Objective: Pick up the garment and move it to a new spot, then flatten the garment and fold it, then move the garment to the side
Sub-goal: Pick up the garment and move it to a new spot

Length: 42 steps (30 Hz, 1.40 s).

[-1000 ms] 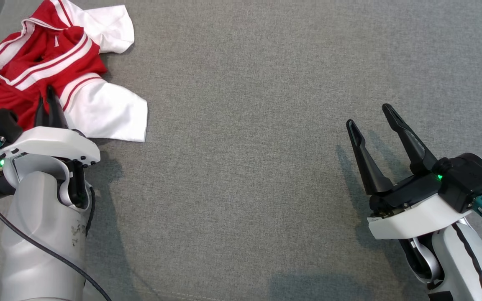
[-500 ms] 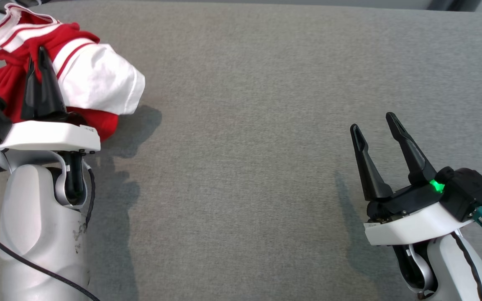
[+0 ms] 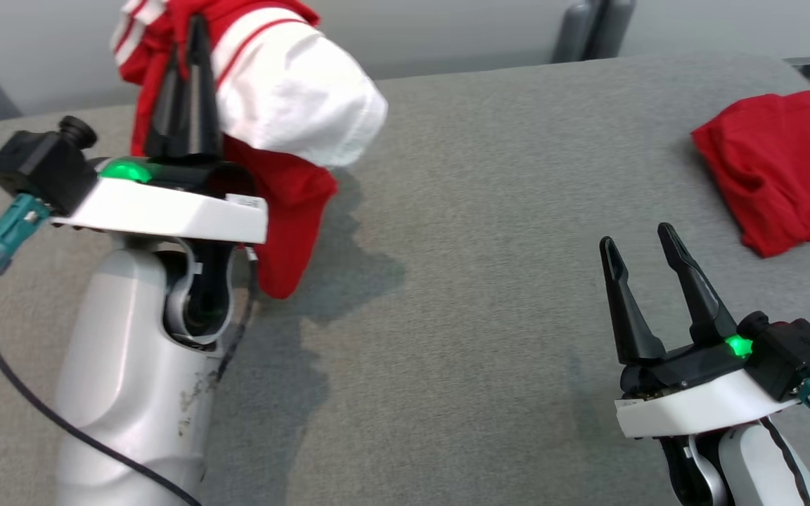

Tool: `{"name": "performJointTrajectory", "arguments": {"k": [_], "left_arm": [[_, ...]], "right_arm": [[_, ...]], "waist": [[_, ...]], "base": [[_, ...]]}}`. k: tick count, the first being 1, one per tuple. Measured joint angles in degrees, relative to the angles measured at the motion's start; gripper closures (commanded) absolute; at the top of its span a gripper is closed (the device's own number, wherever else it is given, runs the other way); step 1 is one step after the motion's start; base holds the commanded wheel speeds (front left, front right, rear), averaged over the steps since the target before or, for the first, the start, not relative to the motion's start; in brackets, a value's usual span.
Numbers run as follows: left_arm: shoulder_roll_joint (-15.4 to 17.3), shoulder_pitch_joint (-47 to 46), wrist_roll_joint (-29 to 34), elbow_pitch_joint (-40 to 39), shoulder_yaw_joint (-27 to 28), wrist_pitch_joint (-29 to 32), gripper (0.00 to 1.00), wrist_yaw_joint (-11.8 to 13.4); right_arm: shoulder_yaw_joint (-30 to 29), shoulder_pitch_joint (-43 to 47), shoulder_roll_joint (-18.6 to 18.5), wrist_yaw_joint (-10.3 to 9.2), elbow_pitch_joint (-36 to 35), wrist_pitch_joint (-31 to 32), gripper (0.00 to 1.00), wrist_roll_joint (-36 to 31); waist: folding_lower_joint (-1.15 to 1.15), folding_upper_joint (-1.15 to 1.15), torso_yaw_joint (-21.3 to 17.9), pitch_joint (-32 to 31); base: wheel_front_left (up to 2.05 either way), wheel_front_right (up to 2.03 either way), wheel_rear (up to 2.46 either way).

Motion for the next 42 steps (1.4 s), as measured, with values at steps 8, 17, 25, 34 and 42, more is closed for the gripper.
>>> {"name": "performJointTrajectory", "arguments": {"k": [8, 17, 25, 34, 42], "left_arm": [[0.2, 1.0, -0.8, -0.6, -11.2, -0.4, 1.00, 3.1], [0.3, 1.1, -0.6, 2.5, -14.9, -0.4, 1.00, 4.1], [1.5, 5.4, -4.6, 14.3, -13.8, 0.8, 1.00, 3.5], [3.5, 6.7, -3.2, 28.2, -13.5, -1.6, 1.00, 2.3], [3.6, 5.3, -0.3, 30.3, -12.6, -2.2, 0.00, 2.1]], "right_arm": [[1.0, 1.3, 1.0, 0.00, -0.1, 0.0, 0.00, 0.5], [0.1, 1.7, 1.3, 0.00, -0.8, 0.0, 0.00, 0.5], [-0.2, 1.7, 1.6, 0.00, -1.0, 0.0, 0.00, 0.5], [-0.4, 1.1, 1.6, 0.00, -1.2, 0.0, 0.00, 0.5], [1.3, 1.0, 1.3, 0.00, -0.4, 0.0, 0.00, 0.3]], "waist": [[0.00, 0.00, -7.4, -3.3], [0.00, 0.00, -10.1, -2.8], [0.00, 0.00, -9.3, -1.3], [0.00, 0.00, -7.8, 0.3], [0.00, 0.00, -5.3, 0.0]], "base": [[0.00, 0.00, 0.00], [0.00, 0.00, 0.00], [0.00, 0.00, 0.00], [0.00, 0.00, 0.00], [0.00, 0.00, 0.00]]}}
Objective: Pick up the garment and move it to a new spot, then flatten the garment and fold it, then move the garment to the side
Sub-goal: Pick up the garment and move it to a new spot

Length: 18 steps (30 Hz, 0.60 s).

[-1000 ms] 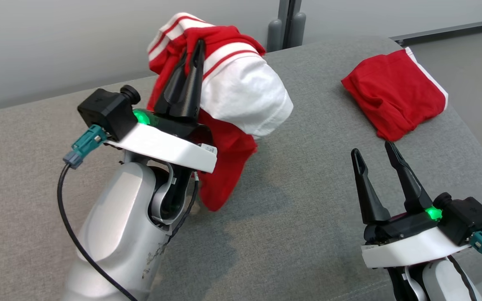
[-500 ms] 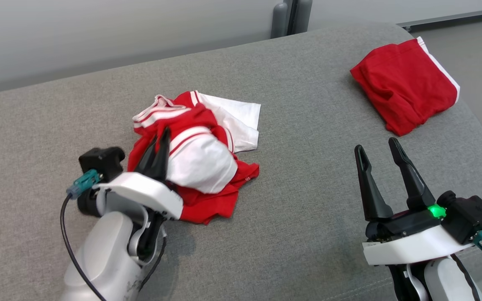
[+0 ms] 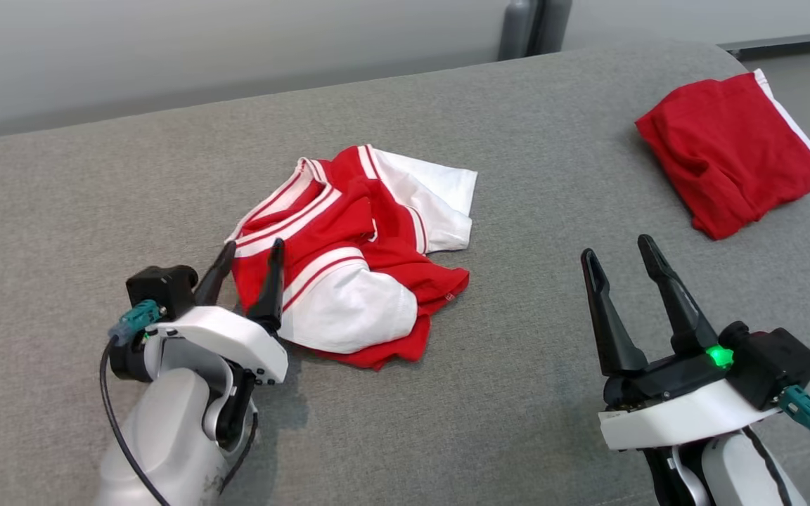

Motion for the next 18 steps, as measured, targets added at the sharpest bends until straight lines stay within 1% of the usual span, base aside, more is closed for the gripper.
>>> {"name": "performJointTrajectory", "arguments": {"k": [3, 7, 8, 12, 13, 18], "left_arm": [[0.2, 0.3, 1.4, -2.8, 2.2, 0.0, 0.00, 0.1], [1.0, 3.0, 3.5, -8.4, 6.2, -0.2, 0.00, 1.1], [1.1, 5.8, 4.9, -11.6, 8.3, -0.2, 0.00, 1.5], [0.9, 12.5, 7.4, -17.9, 12.4, -0.2, 0.00, 2.0], [0.4, 15.8, 8.8, -21.0, 14.2, -0.2, 0.00, 2.0], [-1.1, 22.7, 11.6, -27.7, 17.5, -0.2, 0.00, 2.0]], "right_arm": [[1.0, -0.2, -0.2, 0.00, 1.4, 0.0, 0.00, -0.2], [1.6, -0.2, -0.2, 0.00, 3.7, 0.0, 0.00, -0.4], [1.2, -0.2, -0.2, 0.00, 4.8, 0.0, 0.00, -0.8], [-0.1, 0.0, -0.1, 0.00, 6.3, 0.0, 0.00, -0.8], [-0.8, 0.6, 0.1, 0.00, 6.9, 0.0, 0.00, -0.8], [-3.2, 3.1, 0.3, 0.00, 7.8, 0.0, 0.00, -0.9]], "waist": [[0.00, 0.00, 1.1, -0.5], [0.00, 0.00, 2.6, -1.7], [0.00, 0.00, 3.3, -2.5], [0.00, 0.00, 4.6, -4.6], [0.00, 0.00, 5.2, -5.8], [0.00, 0.00, 6.6, -8.5]], "base": [[0.00, 0.00, 0.00], [0.00, 0.00, 0.00], [0.00, 0.00, 0.00], [0.00, 0.00, 0.00], [0.00, 0.00, 0.00], [0.00, 0.00, 0.00]]}}
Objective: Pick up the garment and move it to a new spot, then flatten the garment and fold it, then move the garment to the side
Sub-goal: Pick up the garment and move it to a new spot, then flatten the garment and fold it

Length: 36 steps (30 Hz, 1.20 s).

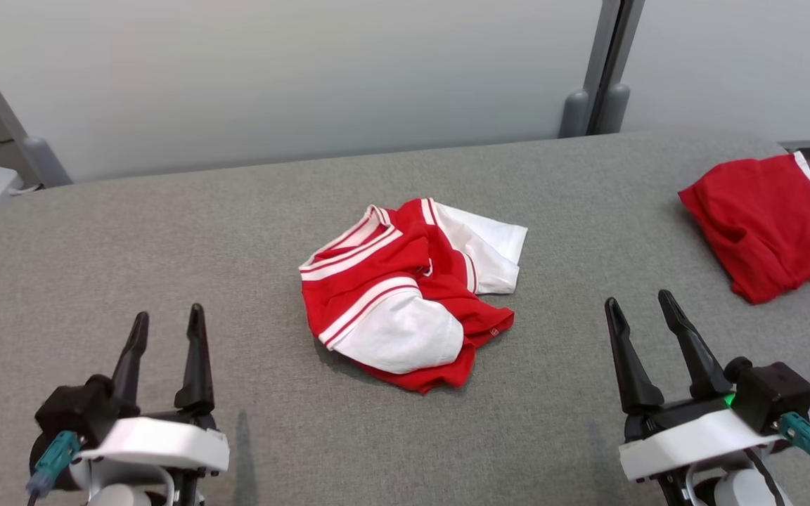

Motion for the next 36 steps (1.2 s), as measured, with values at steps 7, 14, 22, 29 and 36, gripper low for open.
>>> {"name": "performJointTrajectory", "arguments": {"k": [7, 14, 22, 29, 36], "left_arm": [[-1.3, 8.7, 4.5, -9.8, 5.6, 0.0, 0.00, -0.6], [-1.3, 13.5, 7.1, -12.3, 6.0, 0.0, 0.00, 0.1], [-1.3, 15.2, 6.2, -12.4, 4.7, 0.0, 0.00, 1.5], [-1.3, 15.2, 6.1, -12.1, 4.4, 0.0, 0.00, 1.5], [-1.3, 15.2, 5.7, -11.8, 4.2, 0.0, 0.00, 1.5]], "right_arm": [[-3.5, 4.0, 0.5, 0.00, 0.2, 0.0, 0.00, 0.2], [-4.5, 6.5, 0.9, 0.00, 0.1, 0.0, 0.00, 0.2], [-5.6, 8.5, 1.1, 0.00, -0.6, 0.0, 0.00, 0.2], [-5.6, 8.5, 1.2, 0.00, -0.8, 0.0, 0.00, 0.0], [-5.8, 8.5, 1.2, 0.00, -0.8, 0.0, 0.00, 0.0]], "waist": [[0.00, 0.00, 1.0, -3.2], [0.00, 0.00, 0.6, -4.3], [0.00, 0.00, 1.5, -3.8], [0.00, 0.00, 2.1, -3.2], [0.00, 0.00, 2.1, -3.2]], "base": [[0.00, 0.00, 0.00], [0.00, 0.00, 0.00], [0.00, 0.00, 0.00], [0.00, 0.00, 0.00], [0.00, 0.00, 0.00]]}}
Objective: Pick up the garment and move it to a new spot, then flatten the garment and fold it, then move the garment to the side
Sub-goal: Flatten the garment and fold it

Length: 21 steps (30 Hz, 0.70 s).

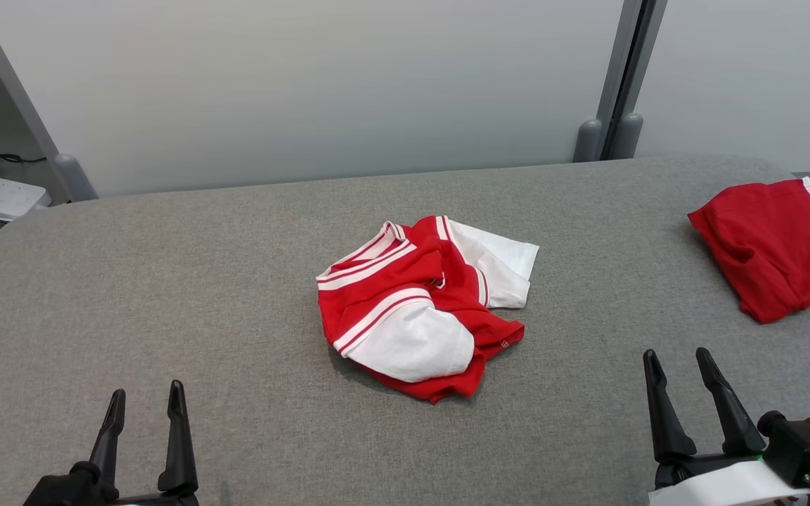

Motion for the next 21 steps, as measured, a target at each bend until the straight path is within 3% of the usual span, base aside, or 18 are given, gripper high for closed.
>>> {"name": "performJointTrajectory", "arguments": {"k": [21], "left_arm": [[0.0, -0.3, -0.1, 0.9, -0.8, 0.0, 0.00, 0.0]], "right_arm": [[-0.2, 0.0, 0.0, 0.00, -0.1, 0.0, 0.00, 0.2]], "waist": [[0.00, 0.00, 0.7, 0.6]], "base": [[0.00, 0.00, 0.00]]}}
